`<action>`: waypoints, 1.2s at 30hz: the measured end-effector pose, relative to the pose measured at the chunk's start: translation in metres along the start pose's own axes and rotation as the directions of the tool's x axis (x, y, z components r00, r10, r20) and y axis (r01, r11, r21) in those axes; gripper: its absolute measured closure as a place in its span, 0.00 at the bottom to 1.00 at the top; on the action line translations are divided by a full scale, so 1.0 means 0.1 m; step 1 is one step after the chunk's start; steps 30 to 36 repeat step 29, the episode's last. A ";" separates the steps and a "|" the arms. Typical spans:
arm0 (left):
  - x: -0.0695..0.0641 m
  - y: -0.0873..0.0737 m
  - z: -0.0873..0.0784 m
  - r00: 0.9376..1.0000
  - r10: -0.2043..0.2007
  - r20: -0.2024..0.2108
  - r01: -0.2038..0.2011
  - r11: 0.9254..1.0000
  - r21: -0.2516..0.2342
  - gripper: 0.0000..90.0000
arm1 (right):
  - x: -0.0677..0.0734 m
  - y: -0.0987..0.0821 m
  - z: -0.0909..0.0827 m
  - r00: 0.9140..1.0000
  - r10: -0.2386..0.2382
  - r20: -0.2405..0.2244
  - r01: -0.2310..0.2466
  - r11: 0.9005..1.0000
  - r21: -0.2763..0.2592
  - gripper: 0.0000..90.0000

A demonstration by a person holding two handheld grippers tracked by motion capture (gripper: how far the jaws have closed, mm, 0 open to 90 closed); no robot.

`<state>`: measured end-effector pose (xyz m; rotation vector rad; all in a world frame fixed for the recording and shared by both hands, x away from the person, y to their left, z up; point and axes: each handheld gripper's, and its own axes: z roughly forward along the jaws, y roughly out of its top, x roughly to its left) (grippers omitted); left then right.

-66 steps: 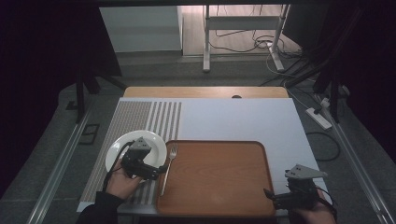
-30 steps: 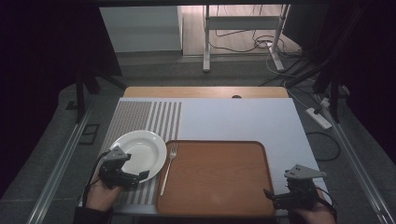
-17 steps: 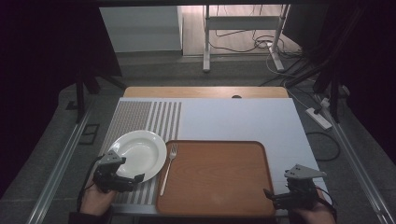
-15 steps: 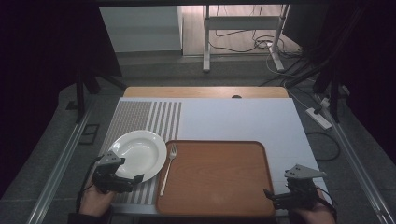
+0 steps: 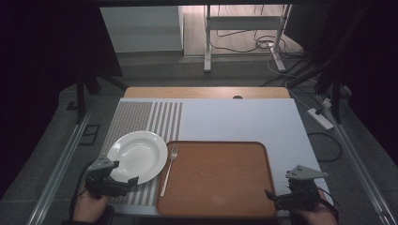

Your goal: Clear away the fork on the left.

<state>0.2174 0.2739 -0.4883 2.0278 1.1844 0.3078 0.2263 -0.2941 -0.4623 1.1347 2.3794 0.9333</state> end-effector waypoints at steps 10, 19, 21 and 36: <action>-0.01 -0.05 -0.07 1.000 0.001 -0.020 -0.001 1.000 0.008 0.00 | 0.00 0.00 0.00 1.000 0.001 0.001 -0.001 1.000 0.001 0.00; -0.04 -0.09 -0.11 0.999 0.014 -0.052 -0.013 1.000 0.022 0.00 | 0.00 0.00 0.00 1.000 0.003 0.002 -0.003 1.000 0.001 0.00; -0.05 -0.10 -0.12 0.998 0.018 -0.057 -0.016 0.999 0.027 0.00 | 0.00 0.00 0.00 1.000 0.004 0.003 -0.004 1.000 0.001 0.00; -0.05 -0.09 -0.10 0.998 0.014 -0.059 -0.011 0.999 0.038 0.00 | 0.00 0.00 0.01 1.000 0.000 0.003 0.000 1.000 0.005 0.00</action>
